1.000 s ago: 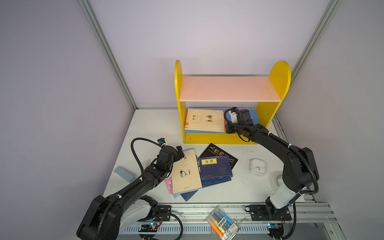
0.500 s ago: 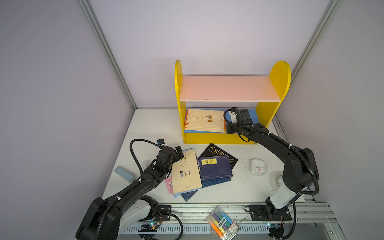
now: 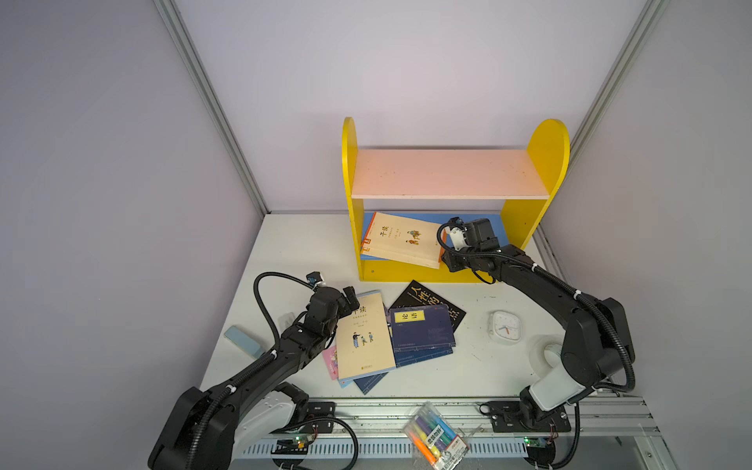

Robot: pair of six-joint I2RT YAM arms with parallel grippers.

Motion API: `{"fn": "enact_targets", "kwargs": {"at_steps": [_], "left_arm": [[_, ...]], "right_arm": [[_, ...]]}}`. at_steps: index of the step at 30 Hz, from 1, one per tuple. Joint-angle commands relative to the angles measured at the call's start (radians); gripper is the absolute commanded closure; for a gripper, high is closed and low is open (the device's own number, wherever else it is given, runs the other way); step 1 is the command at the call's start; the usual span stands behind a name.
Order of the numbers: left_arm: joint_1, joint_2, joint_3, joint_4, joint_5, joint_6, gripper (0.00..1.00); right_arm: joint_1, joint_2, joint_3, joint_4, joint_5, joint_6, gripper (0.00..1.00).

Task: Stacking books/files
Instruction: Rotate the book on the bookshelf.

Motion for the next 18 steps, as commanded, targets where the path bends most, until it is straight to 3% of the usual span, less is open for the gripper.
{"fn": "enact_targets", "kwargs": {"at_steps": [1,5,11,18], "left_arm": [[0.001,-0.003,0.004,0.012,0.003,-0.005,0.02],[0.002,-0.005,0.009,0.007,0.004,-0.003,0.02],[0.003,-0.004,0.014,0.006,0.002,-0.003,0.02],[0.003,0.000,0.025,-0.005,0.003,0.001,0.02]], "right_arm": [[0.001,0.008,0.011,0.018,-0.015,-0.001,0.67],[-0.008,0.006,0.024,-0.003,0.082,0.018,0.67],[-0.041,-0.013,0.011,0.019,0.133,0.048,0.67],[-0.043,-0.057,-0.040,0.025,-0.106,-0.038,0.67]]}}
